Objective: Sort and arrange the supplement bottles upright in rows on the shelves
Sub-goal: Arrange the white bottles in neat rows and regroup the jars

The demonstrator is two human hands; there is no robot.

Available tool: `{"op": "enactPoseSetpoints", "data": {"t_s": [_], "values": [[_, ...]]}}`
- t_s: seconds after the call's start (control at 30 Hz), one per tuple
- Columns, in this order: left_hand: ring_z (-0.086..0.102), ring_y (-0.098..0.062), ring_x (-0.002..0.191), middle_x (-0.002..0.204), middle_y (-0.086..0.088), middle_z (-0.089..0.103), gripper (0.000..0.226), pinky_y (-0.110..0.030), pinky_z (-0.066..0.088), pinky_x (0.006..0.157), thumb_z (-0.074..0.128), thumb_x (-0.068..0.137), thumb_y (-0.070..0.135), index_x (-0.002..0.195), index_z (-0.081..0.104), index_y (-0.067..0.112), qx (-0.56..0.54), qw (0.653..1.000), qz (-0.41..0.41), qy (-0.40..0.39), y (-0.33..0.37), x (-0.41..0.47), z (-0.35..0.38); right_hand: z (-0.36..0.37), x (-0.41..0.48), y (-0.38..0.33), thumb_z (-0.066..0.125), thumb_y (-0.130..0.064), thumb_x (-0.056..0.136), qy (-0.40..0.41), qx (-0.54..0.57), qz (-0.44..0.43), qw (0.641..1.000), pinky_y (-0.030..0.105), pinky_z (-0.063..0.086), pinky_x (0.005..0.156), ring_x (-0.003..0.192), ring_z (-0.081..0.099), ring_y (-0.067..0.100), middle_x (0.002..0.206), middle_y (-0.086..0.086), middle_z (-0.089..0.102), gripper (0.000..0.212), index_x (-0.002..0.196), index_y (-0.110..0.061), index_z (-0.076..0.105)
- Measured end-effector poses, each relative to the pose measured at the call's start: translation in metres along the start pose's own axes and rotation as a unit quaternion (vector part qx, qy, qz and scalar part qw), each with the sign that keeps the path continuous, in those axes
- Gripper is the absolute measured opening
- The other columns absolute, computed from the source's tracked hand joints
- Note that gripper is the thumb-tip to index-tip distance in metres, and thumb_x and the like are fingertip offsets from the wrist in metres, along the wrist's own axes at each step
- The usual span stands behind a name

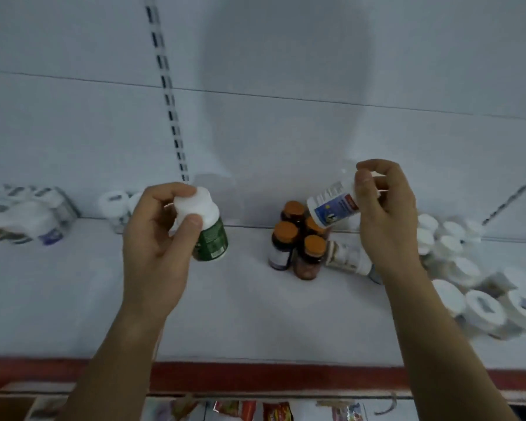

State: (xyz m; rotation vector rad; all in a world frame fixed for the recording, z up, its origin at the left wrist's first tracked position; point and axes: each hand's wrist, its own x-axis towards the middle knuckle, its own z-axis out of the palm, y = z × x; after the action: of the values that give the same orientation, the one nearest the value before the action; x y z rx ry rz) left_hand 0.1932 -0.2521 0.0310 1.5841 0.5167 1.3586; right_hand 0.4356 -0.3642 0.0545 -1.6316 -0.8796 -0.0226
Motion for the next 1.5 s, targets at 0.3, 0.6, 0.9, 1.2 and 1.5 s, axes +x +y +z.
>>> {"op": "enactPoseSetpoints", "data": {"t_s": [0.3, 0.6, 0.9, 1.2, 1.5], "values": [[0.065, -0.009, 0.098, 0.106, 0.008, 0.066, 0.021, -0.019, 0.052, 0.08, 0.06, 0.087, 0.022, 0.108, 0.06, 0.021, 0.069, 0.992, -0.031, 0.102, -0.01, 0.013, -0.221, 0.213, -0.056, -0.093, 0.062, -0.02, 0.1, -0.184, 0.098, -0.001, 0.978, 0.027, 0.052, 0.057, 0.066, 0.062, 0.011, 0.085, -0.01, 0.066, 0.009, 0.108, -0.021, 0.065], [0.062, -0.006, 0.093, 0.103, 0.006, 0.064, 0.028, -0.012, 0.05, 0.073, 0.06, 0.092, 0.0, 0.104, 0.06, 0.025, 0.152, 0.967, -0.093, 0.184, -0.042, -0.001, -0.342, 0.36, -0.088, -0.115, 0.065, -0.016, 0.091, -0.337, -0.103, -0.039, 0.935, 0.031, 0.044, 0.078, 0.094, 0.061, 0.024, 0.113, 0.004, 0.059, 0.032, 0.121, -0.029, 0.061], [0.061, -0.006, 0.109, 0.111, 0.021, 0.064, 0.028, -0.024, 0.052, 0.087, 0.066, 0.084, 0.022, 0.111, 0.062, 0.028, 0.232, 0.957, -0.108, 0.133, -0.073, -0.003, -0.356, 0.455, -0.081, -0.115, 0.063, -0.008, 0.091, -0.332, -0.253, -0.089, 0.905, 0.032, 0.031, 0.073, 0.099, 0.056, 0.035, 0.109, 0.015, 0.059, 0.028, 0.117, -0.011, 0.051], [0.064, -0.012, 0.107, 0.115, 0.013, 0.066, 0.03, -0.032, 0.06, 0.08, 0.075, 0.087, 0.01, 0.11, 0.064, 0.025, 0.215, 0.969, -0.122, 0.029, -0.098, 0.03, -0.334, 0.397, -0.132, -0.105, 0.065, 0.002, 0.082, -0.227, -0.109, -0.072, 0.965, 0.024, 0.045, 0.076, 0.083, 0.057, 0.015, 0.111, 0.001, 0.052, 0.034, 0.109, -0.018, 0.059], [0.062, -0.008, 0.112, 0.12, 0.016, 0.063, 0.036, -0.02, 0.055, 0.086, 0.077, 0.087, 0.008, 0.118, 0.065, 0.022, 0.222, 0.97, -0.093, -0.016, -0.126, 0.036, -0.313, 0.423, -0.154, -0.057, 0.086, -0.031, 0.077, -0.314, -0.062, 0.076, 0.944, 0.014, 0.045, 0.065, 0.072, 0.063, 0.002, 0.105, -0.003, 0.063, 0.054, 0.122, -0.022, 0.058]]}}
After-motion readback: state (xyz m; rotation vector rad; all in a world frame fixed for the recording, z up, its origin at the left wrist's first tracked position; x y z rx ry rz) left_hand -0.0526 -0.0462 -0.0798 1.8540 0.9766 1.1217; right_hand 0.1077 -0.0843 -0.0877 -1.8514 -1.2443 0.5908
